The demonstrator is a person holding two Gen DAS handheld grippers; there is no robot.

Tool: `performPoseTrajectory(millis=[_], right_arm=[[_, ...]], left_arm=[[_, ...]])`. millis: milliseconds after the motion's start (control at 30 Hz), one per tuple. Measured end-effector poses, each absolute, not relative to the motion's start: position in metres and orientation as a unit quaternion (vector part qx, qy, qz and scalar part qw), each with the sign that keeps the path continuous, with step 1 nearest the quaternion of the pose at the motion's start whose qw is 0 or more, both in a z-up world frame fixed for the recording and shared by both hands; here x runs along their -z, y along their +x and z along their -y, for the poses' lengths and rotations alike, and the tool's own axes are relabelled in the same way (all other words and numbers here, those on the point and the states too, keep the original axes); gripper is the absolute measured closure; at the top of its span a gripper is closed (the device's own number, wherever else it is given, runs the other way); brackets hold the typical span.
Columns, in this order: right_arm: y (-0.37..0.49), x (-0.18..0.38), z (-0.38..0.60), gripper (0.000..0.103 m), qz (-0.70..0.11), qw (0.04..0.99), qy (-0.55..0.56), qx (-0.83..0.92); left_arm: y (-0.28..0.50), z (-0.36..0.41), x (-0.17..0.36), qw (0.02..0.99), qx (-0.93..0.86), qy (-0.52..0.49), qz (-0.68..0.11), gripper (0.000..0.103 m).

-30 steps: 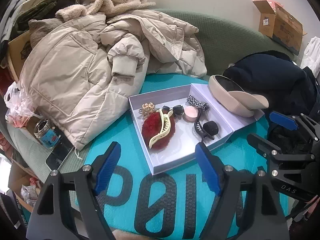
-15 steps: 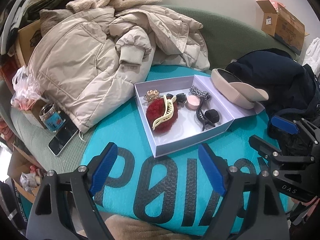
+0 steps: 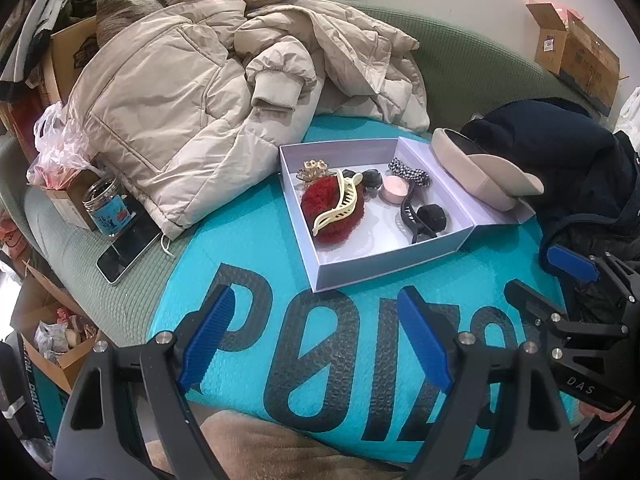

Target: Organize objects

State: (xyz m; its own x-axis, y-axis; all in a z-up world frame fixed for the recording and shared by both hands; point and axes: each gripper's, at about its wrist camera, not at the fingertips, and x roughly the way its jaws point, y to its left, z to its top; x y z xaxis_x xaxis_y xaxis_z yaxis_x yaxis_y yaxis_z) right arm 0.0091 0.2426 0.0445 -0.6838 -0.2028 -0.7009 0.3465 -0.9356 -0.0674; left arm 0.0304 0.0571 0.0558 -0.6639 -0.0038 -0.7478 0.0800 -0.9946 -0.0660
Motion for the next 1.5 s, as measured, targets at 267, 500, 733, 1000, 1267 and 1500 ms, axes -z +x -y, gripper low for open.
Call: performPoseTrajectory(millis=[267, 500, 733, 1000, 1267, 1500], right_arm=[[0.013, -0.040, -0.243, 0.029, -0.097, 0.155, 0.372, 0.910], [0.014, -0.038, -0.244, 0.029, -0.096, 0.155, 0.375, 0.909], [0.014, -0.036, -0.244, 0.029, -0.097, 0.155, 0.378, 0.908], [0.014, -0.036, -0.244, 0.029, -0.097, 0.155, 0.378, 0.907], [0.015, -0.035, -0.243, 0.029, -0.098, 0.155, 0.378, 0.907], [0.015, -0.035, -0.243, 0.029, -0.098, 0.155, 0.378, 0.908]], left_arm=[[0.032, -0.059, -0.049, 0.030, 0.905, 0.422, -0.045, 0.021], [0.034, -0.060, -0.046, 0.032, 0.903, 0.426, -0.043, 0.021], [0.035, -0.062, -0.045, 0.036, 0.902, 0.429, -0.038, 0.021], [0.036, -0.065, -0.045, 0.036, 0.901, 0.431, -0.033, 0.021], [0.037, -0.065, -0.044, 0.037, 0.900, 0.434, -0.032, 0.021], [0.038, -0.065, -0.044, 0.036, 0.899, 0.434, -0.031, 0.021]])
